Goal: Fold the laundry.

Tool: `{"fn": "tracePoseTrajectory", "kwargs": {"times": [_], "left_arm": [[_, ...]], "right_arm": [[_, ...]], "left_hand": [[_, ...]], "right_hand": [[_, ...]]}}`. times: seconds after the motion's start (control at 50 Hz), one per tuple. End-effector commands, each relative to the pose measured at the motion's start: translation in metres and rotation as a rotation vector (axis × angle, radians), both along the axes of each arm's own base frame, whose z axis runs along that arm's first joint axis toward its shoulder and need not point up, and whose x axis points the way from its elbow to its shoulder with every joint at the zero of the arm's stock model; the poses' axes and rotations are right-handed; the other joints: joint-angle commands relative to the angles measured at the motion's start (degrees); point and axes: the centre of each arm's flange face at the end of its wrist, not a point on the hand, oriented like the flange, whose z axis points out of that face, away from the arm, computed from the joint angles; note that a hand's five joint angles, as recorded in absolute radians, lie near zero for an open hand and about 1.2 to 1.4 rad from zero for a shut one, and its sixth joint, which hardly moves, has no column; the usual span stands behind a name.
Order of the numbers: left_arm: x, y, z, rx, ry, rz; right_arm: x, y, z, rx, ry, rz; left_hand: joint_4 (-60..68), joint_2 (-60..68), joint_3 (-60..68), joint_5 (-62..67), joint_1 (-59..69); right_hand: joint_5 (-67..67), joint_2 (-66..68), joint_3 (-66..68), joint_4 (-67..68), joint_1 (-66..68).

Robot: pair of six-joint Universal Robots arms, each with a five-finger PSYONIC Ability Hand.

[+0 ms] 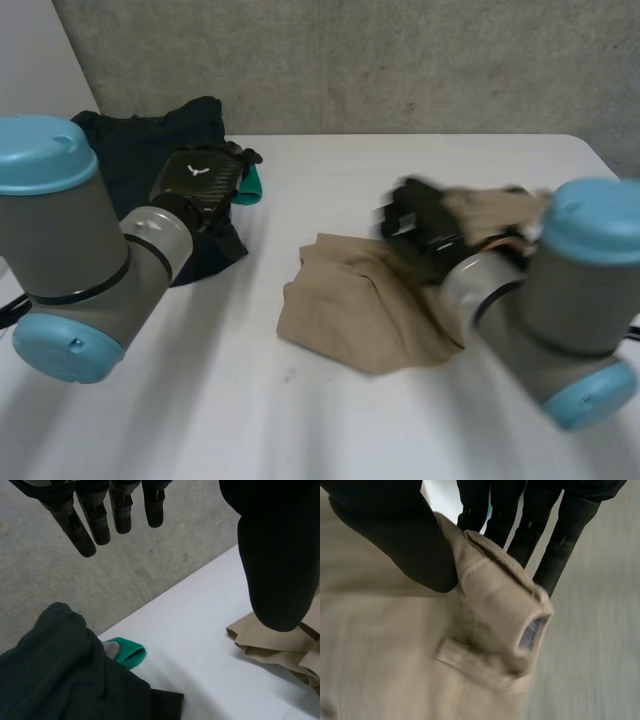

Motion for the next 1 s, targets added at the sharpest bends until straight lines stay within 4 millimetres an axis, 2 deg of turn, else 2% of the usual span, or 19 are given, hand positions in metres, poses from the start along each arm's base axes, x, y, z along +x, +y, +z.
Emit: {"fn": "tracePoseTrajectory", "kwargs": {"times": [0.02,0.06,0.08,0.1,0.14,0.16,0.24,0.26,0.3,0.32,0.34,0.42,0.48,0.54,0.7,0.78,0.86,0.88,1.0], "left_arm": [[0.009,0.000,0.014,-0.031,0.017,0.025],[0.012,-0.002,0.020,-0.046,0.023,0.032],[0.013,-0.002,0.021,-0.051,0.025,0.034],[0.014,-0.004,0.027,-0.066,0.032,0.040],[0.015,-0.004,0.032,-0.081,0.040,0.040],[0.015,-0.005,0.035,-0.089,0.044,0.042],[0.013,-0.009,0.050,-0.133,0.065,0.046],[0.012,-0.011,0.058,-0.154,0.079,0.045],[0.008,-0.012,0.064,-0.171,0.092,0.036],[0.003,-0.013,0.069,-0.184,0.108,0.022],[0.000,-0.013,0.071,-0.189,0.116,0.011],[-0.028,-0.004,0.065,-0.165,0.125,-0.075],[-0.046,0.006,0.049,-0.109,0.099,-0.123],[-0.054,0.012,0.039,-0.073,0.080,-0.140],[-0.067,0.023,0.012,-0.004,0.039,-0.157],[-0.069,0.025,-0.009,0.059,-0.002,-0.163],[-0.070,0.025,-0.036,0.138,-0.055,-0.165],[-0.070,0.025,-0.048,0.169,-0.076,-0.161],[-0.067,0.020,-0.088,0.260,-0.155,-0.130]], "right_arm": [[0.047,0.068,-0.040,0.091,-0.013,0.446],[0.051,0.071,-0.042,0.111,-0.020,0.472],[0.052,0.069,-0.041,0.114,-0.028,0.465],[0.052,0.063,-0.035,0.131,-0.058,0.434],[0.051,0.059,-0.028,0.171,-0.105,0.393],[0.050,0.056,-0.024,0.199,-0.138,0.364],[0.032,0.033,0.019,0.390,-0.436,0.169],[0.020,0.023,0.037,0.469,-0.585,0.092],[0.006,0.012,0.050,0.542,-0.724,0.019],[-0.007,0.001,0.063,0.586,-0.845,-0.041],[-0.014,-0.004,0.064,0.605,-0.883,-0.073],[-0.043,-0.025,0.057,0.667,-0.924,-0.254],[-0.051,-0.031,0.051,0.711,-0.874,-0.327],[-0.052,-0.036,0.046,0.753,-0.840,-0.361],[-0.040,-0.043,0.036,0.965,-0.794,-0.431],[-0.027,-0.037,0.032,1.023,-0.757,-0.423],[-0.014,-0.030,0.015,1.061,-0.686,-0.421],[-0.010,-0.029,0.004,1.068,-0.654,-0.422],[-0.006,-0.030,-0.037,1.039,-0.509,-0.457]], "left_hand": [[-1.39,-1.52,-1.76,-2.75,-0.88],[-1.39,-1.52,-1.76,-2.75,-0.88],[-1.39,-1.52,-1.76,-2.75,-0.88],[-1.39,-1.52,-1.76,-2.75,-0.88],[-1.39,-1.52,-1.76,-2.75,-0.88],[-1.39,-1.52,-1.76,-2.75,-0.88],[-1.39,-1.52,-1.76,-2.75,-0.88],[-1.39,-1.52,-1.76,-2.75,-0.88],[-1.39,-1.52,-1.76,-2.75,-0.88],[-1.39,-1.52,-1.76,-2.75,-0.88],[-1.39,-1.52,-1.76,-2.75,-0.88],[-1.39,-1.52,-1.76,-2.75,-0.88],[-1.39,-1.52,-1.76,-2.75,-0.88],[-1.39,-1.52,-1.76,-2.75,-0.88],[-1.39,-1.52,-1.76,-2.75,-0.88],[-1.39,-1.52,-1.76,-2.75,-0.88],[-1.39,-1.52,-1.76,-2.75,-0.88],[-1.39,-1.52,-1.76,-2.75,-0.88],[-1.39,-1.52,-1.76,-2.75,-0.88]], "right_hand": [[12.75,12.84,12.74,11.31,15.86],[12.75,12.84,12.74,11.31,15.86],[2.07,2.16,2.06,0.63,5.18],[-33.34,-33.25,-33.35,-34.79,-30.23],[-57.25,-57.16,-57.26,-58.69,-54.14],[-57.25,-57.16,-57.26,-58.69,-54.14],[-57.25,-57.16,-57.26,-58.69,-54.14],[-57.25,-57.16,-57.26,-58.69,-54.14],[-57.25,-57.16,-57.26,-58.69,-54.14],[-57.25,-57.16,-57.26,-58.69,-54.14],[-57.25,-57.16,-57.26,-58.69,-54.14],[-57.25,-57.16,-57.26,-58.69,-54.14],[-57.25,-57.16,-57.26,-58.69,-54.14],[-57.25,-57.16,-57.26,-58.69,-54.14],[-57.25,-57.16,-57.26,-58.69,-54.14],[-57.25,-57.16,-57.26,-58.69,-54.14],[-57.25,-57.16,-57.26,-58.69,-54.14],[-57.25,-57.16,-57.26,-58.69,-54.14],[-57.25,-57.16,-57.26,-58.69,-54.14]]}}
